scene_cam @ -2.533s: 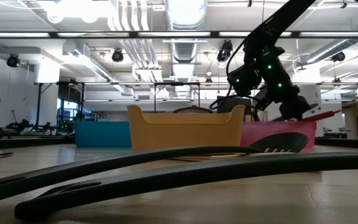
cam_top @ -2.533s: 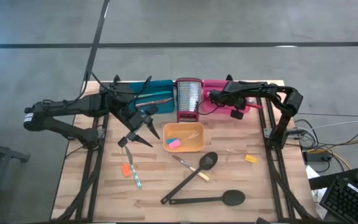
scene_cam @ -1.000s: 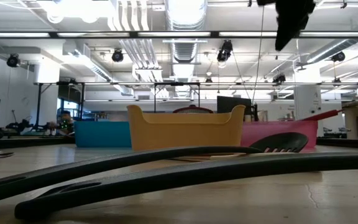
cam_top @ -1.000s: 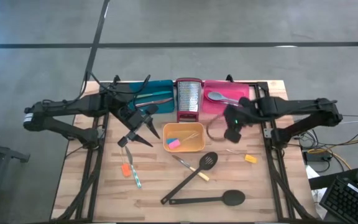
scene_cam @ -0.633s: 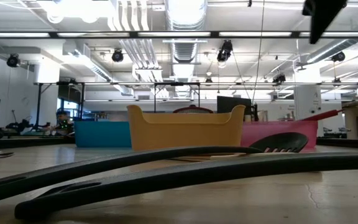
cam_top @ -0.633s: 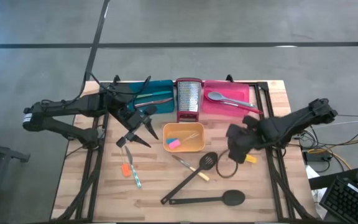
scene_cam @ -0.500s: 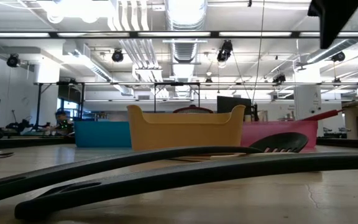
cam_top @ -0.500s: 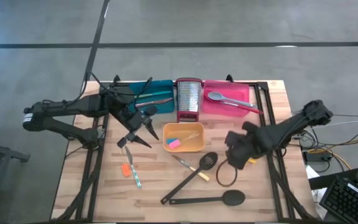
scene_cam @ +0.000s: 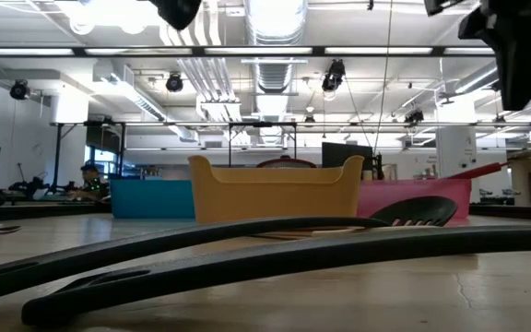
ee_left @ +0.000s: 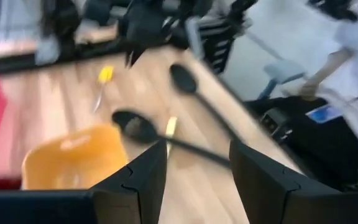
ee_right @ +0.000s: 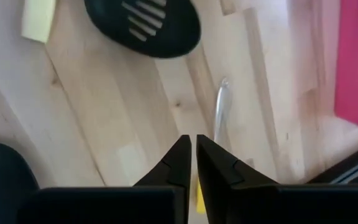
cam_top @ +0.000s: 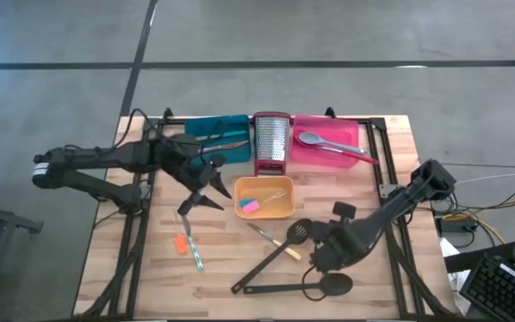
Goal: Pick & Place Kitchen Items
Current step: Put the yellow spatula into the yellow bin
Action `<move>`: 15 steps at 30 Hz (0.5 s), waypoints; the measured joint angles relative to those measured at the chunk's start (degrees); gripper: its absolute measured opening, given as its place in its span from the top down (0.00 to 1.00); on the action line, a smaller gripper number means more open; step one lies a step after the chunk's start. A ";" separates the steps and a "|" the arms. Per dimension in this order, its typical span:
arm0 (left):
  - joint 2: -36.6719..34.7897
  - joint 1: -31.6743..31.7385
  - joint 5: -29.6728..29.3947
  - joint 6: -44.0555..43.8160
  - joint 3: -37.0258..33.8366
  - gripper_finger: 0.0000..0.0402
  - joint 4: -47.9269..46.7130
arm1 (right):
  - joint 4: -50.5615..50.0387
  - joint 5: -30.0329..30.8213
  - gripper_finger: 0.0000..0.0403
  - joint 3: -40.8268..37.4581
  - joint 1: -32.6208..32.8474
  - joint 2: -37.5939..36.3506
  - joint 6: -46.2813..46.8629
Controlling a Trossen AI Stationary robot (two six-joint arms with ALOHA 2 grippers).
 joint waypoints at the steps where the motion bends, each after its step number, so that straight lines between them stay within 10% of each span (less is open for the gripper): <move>1: -0.02 0.00 -1.64 -0.74 -0.71 0.55 -0.25 | -0.42 -0.27 0.94 -0.23 0.03 0.39 0.87; 7: -0.06 0.04 -15.96 -2.61 -5.48 0.55 -3.92 | -2.73 -1.98 0.85 -3.90 0.51 -1.05 6.28; 15: -0.06 0.01 -17.23 -5.26 -13.77 0.55 -4.18 | -2.50 -5.83 0.69 -12.84 0.47 -8.32 14.03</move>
